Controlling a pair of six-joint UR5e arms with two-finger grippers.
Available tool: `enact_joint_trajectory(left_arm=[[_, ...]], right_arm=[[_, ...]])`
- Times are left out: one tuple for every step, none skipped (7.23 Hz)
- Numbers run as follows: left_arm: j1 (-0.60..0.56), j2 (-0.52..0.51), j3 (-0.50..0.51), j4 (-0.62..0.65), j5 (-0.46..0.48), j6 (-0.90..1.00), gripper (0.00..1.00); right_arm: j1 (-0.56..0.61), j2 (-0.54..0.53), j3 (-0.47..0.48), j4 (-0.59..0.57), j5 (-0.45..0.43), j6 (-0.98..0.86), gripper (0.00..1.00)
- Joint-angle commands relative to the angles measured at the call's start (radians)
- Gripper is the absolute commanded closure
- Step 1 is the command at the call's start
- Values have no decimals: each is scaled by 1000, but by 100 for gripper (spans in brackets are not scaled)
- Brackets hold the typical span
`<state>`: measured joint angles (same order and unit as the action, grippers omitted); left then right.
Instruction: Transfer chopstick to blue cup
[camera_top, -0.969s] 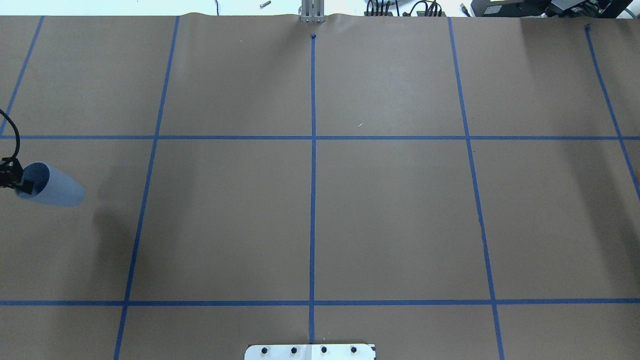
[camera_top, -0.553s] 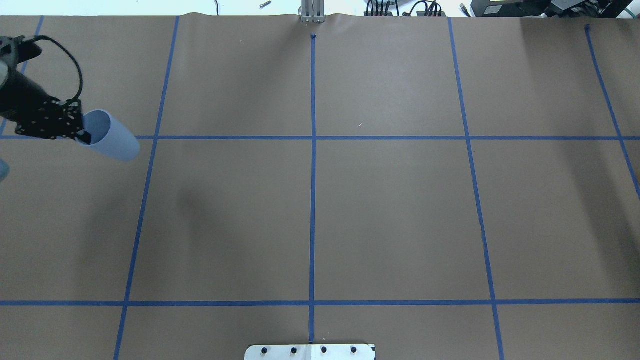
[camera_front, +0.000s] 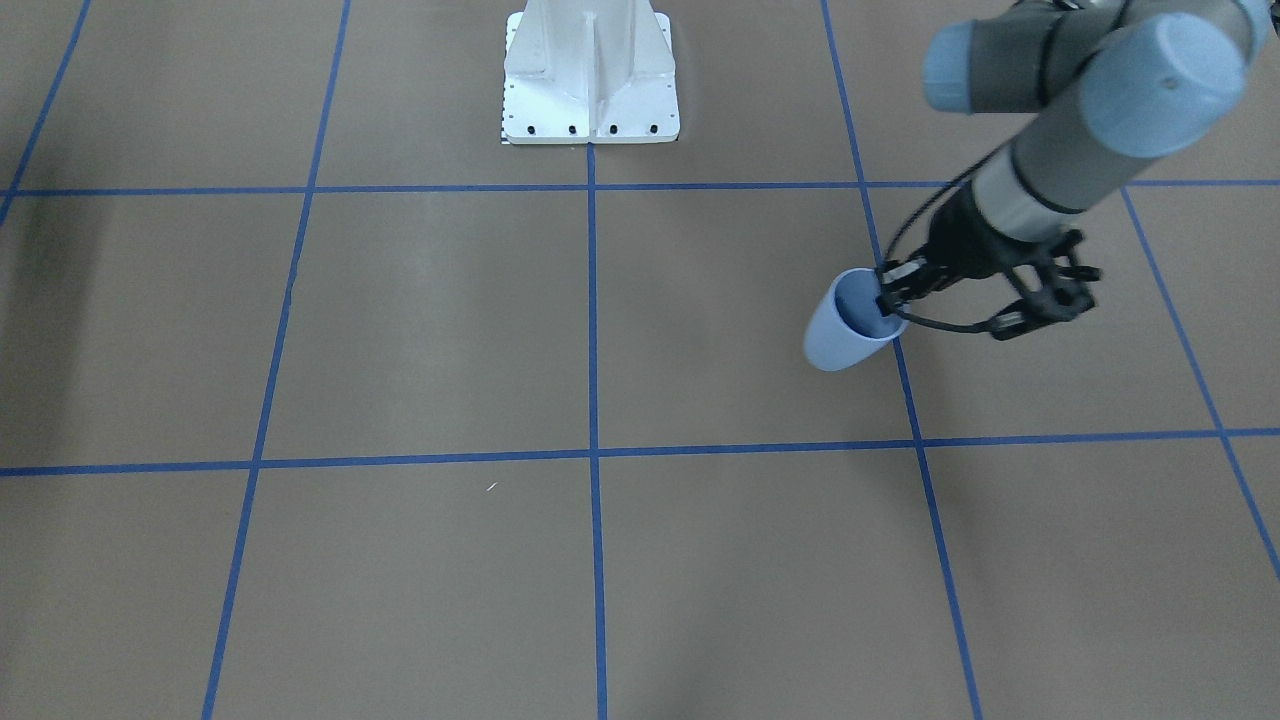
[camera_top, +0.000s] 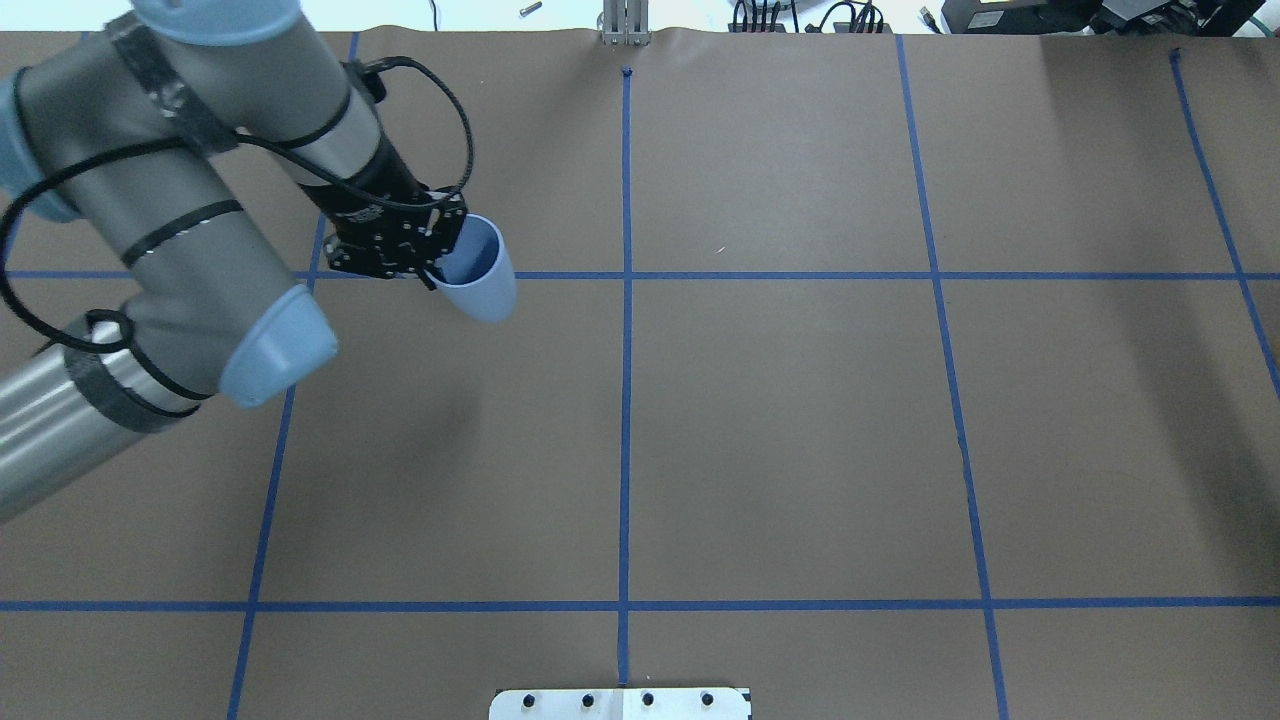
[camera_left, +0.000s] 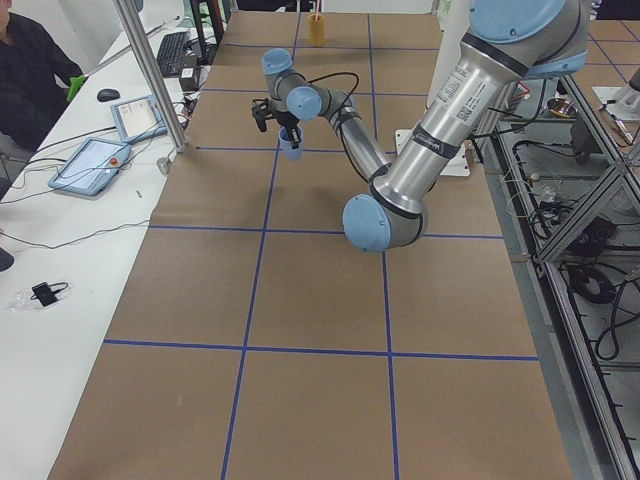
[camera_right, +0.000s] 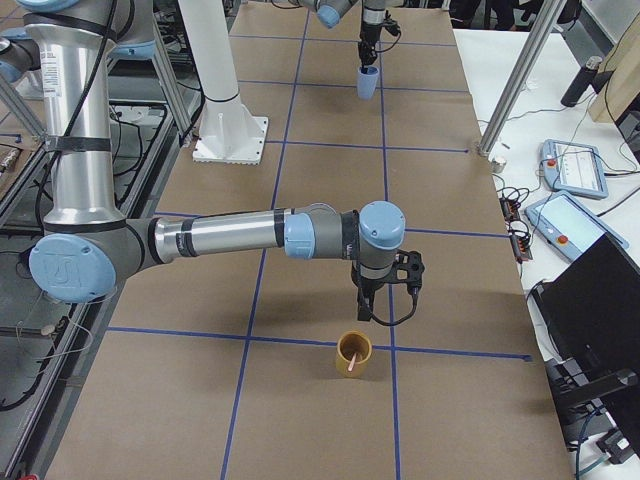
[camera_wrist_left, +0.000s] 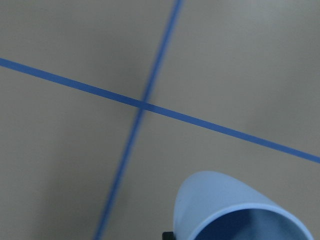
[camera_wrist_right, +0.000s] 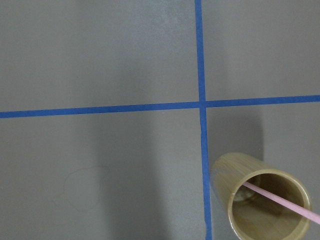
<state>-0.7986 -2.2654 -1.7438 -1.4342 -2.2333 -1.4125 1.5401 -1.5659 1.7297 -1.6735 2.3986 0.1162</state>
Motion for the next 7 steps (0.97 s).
enact_joint_trajectory(left_arm=[[82,-173,151,-3,53,-115,100],[87,-203,224,-52,87,-124,100],[117,-206,284,-136,119,-150,100],[124,-220,312,-155,126,-154,100],[125,-218,323,-158,126,-149,100],[131,-211,331,-160,126,-145,100],[147,-214,339,-161,126,-143,100]], right_arm=[[0,21,10,-3,2,5,0],[0,14,-5,3,-9,2,0],[0,-12,1,6,-9,-1,0],[0,-11,-1,6,-12,2,0],[0,0,-2,6,-13,3,0],[-1,0,-1,6,-12,8,0],[-1,1,1,5,-9,19,0]])
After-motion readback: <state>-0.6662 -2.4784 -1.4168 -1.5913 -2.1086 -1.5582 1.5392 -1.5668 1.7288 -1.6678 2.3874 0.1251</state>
